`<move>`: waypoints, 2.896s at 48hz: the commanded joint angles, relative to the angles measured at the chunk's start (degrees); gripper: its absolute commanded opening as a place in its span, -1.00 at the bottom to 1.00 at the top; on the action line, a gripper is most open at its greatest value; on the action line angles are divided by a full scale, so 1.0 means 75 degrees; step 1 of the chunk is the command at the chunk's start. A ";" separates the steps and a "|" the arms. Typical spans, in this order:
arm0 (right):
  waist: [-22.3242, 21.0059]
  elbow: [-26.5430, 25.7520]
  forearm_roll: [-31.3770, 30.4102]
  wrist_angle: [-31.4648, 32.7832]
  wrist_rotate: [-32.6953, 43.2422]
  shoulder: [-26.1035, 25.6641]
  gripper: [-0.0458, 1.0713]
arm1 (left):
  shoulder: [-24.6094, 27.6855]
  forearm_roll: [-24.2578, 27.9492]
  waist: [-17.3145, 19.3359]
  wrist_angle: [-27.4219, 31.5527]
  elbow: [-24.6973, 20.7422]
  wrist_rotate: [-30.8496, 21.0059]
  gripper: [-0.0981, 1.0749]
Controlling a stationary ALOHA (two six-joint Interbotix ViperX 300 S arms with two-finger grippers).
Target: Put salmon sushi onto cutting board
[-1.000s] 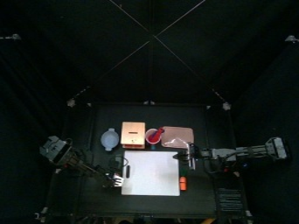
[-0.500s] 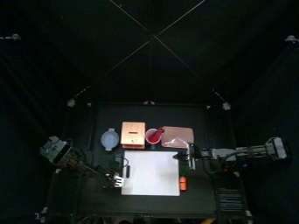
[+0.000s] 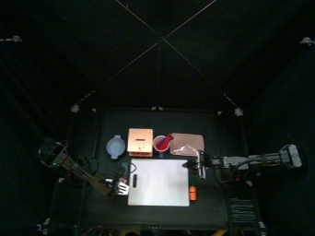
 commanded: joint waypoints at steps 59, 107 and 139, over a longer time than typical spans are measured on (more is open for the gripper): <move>0.0047 0.0316 0.0035 0.0504 -0.0012 -0.0082 -0.82 | 0.3961 -0.0223 0.1828 -0.1383 -0.4488 0.0973 0.33; 0.0070 0.0340 0.0246 0.0504 0.0000 -0.0094 -0.82 | 0.3680 0.0000 0.1957 -0.0797 -0.4758 0.1242 0.66; 0.0117 0.0152 0.0668 0.0492 0.0000 -0.0598 -0.82 | 0.0656 0.0949 0.1840 -0.1207 -0.2754 0.4219 0.64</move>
